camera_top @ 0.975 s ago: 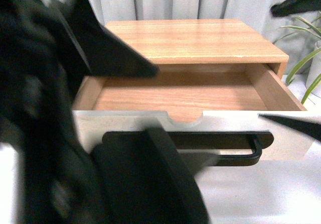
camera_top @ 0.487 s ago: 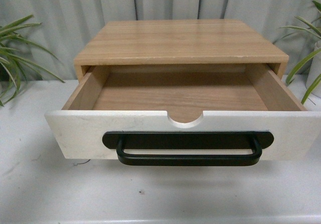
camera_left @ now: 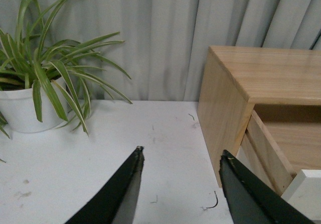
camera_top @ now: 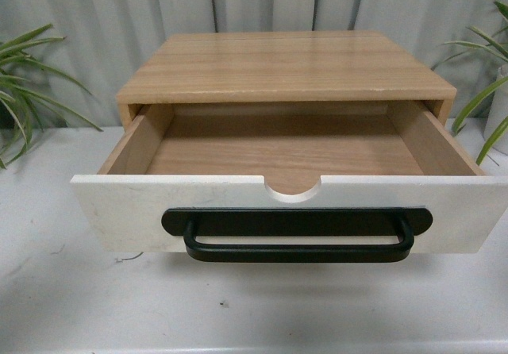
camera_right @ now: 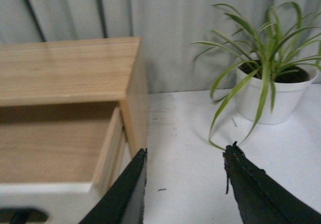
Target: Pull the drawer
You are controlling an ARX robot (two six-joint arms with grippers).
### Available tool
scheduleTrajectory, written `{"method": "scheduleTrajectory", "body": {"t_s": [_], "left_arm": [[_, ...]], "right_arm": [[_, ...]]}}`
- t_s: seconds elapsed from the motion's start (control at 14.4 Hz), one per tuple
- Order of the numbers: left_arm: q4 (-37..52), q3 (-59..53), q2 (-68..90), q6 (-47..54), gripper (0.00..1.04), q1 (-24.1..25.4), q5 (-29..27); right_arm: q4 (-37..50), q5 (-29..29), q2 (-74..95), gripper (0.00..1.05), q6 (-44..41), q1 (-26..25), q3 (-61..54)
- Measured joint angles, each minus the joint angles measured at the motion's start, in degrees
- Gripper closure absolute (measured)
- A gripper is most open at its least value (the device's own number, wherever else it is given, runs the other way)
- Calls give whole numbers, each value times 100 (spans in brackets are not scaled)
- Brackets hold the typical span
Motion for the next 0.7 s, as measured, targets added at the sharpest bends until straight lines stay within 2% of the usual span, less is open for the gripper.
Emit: {"method": "scheduleTrajectory", "body": {"t_s": [0.28,0.56,0.63,0.7], "left_arm": [[-686,-284,-984,48,101,-748,-811],[-1021,-531,-1609,68,103,-1235,-1316],[-1228,-531,-1836,68,103,-1598,-1777],[-1346,-529,-2065,72,103,-1969,-1912]], "right_arm": [[-439,92,-1235,103,-70,4,-415],[-955,94,-1985,103,-90,4,-693],[-1086,94,-2184,103,-90,4,-734],[-1093,94,-2295,103,-90,4,-804]]}}
